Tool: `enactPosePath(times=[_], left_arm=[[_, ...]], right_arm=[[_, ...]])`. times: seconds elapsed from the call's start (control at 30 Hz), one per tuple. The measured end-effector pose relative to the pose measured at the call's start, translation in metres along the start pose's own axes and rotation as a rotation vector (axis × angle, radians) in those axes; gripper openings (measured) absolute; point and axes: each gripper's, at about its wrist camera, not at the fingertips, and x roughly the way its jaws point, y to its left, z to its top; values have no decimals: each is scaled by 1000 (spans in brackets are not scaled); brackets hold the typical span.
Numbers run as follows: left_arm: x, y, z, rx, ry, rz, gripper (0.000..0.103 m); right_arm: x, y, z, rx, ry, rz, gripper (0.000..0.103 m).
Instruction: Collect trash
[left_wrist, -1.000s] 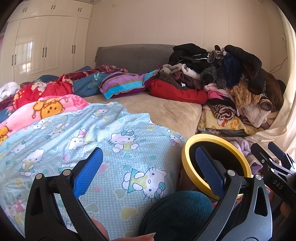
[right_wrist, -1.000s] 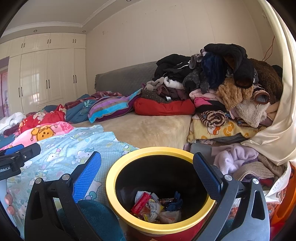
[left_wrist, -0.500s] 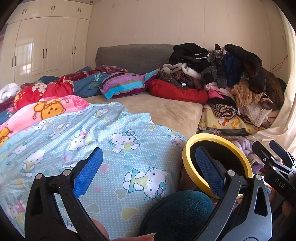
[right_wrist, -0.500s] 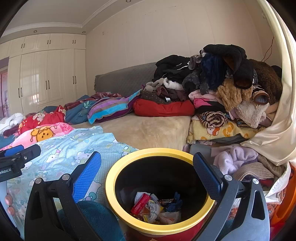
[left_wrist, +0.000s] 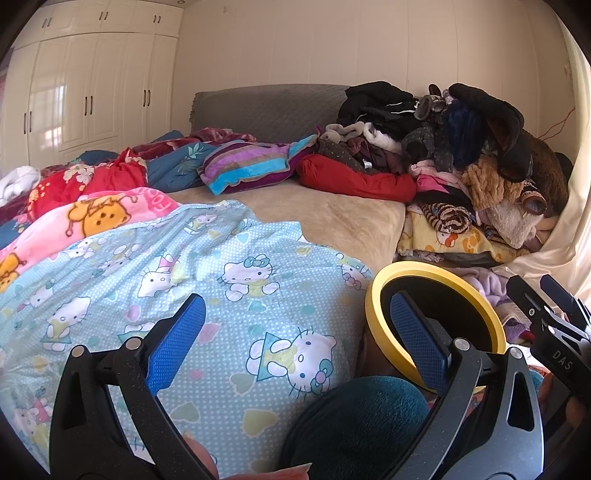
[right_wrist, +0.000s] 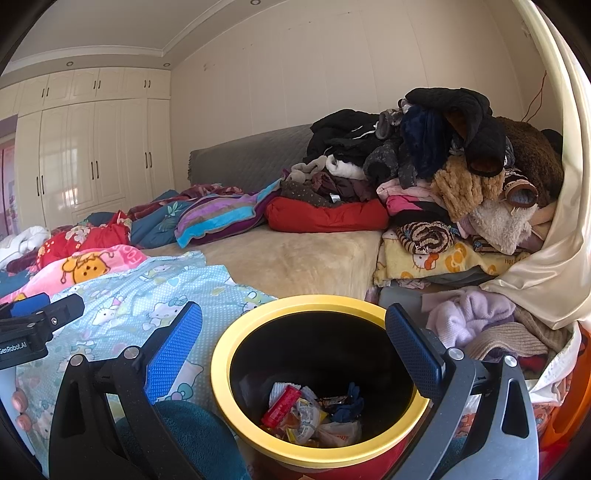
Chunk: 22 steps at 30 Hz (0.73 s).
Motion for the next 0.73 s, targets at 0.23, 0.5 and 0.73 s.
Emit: enactPosePath(times=[0.23,0.5,0.73], left_arm=[[0,27,6,-48,25,57,92],[-41,159,21,-222,15,328,92],[-98,346,-59,-461,185,770,92]], right_arm=[[2,11,16,15,-4,38,97],[37,148,47,-108,102,397,97],[91,370,-24,-304,575,738,97]])
